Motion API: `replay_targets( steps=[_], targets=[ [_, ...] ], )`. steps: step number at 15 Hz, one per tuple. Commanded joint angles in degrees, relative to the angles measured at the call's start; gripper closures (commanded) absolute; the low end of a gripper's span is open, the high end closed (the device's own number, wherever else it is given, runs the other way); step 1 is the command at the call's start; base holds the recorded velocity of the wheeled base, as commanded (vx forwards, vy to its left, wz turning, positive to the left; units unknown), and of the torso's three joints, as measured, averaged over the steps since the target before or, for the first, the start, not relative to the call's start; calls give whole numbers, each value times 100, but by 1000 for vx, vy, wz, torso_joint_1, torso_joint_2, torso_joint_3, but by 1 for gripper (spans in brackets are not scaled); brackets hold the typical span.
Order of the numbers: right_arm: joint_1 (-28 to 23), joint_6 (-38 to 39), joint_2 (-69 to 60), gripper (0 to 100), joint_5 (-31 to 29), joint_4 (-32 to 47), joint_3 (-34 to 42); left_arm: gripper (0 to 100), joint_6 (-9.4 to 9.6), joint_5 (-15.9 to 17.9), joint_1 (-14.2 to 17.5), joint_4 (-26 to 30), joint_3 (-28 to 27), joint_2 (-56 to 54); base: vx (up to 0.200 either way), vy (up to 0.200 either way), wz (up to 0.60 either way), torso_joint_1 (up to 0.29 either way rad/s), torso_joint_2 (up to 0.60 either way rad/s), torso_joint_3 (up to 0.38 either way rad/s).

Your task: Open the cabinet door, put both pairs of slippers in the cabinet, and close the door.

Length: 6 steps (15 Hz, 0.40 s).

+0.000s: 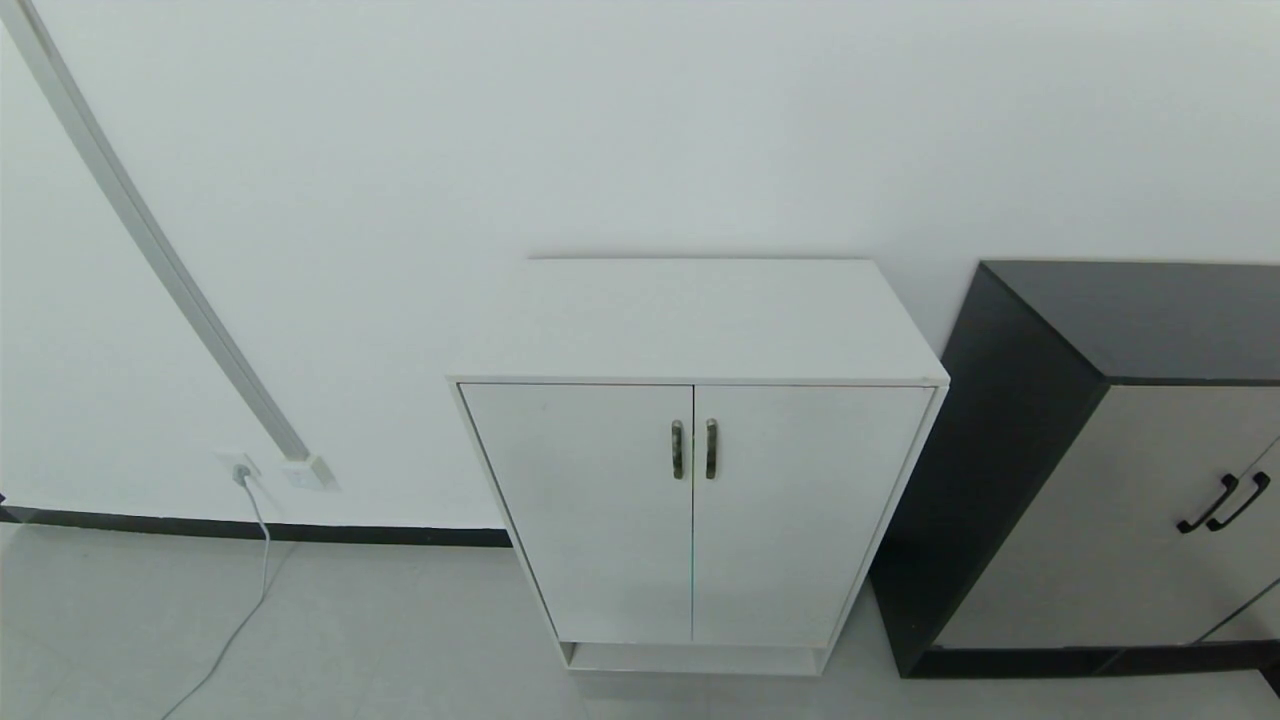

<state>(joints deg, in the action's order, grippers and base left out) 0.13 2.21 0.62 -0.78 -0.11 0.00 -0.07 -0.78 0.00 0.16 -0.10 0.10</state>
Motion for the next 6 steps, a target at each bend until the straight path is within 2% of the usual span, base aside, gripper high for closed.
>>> replay_targets(
  steps=[1, 6],
  targets=[
    [4, -1, -62, 100, -1, -7, 0, 100, -1, -1, 0, 2, 1, -1, 0, 0, 0, 0, 0, 0],
    [4, -133, -62, 100, 34, 11, 0, 100, -1, -10, 0, -7, 1, -1, 0, 0, 0, 0, 0, 0]
  ],
)
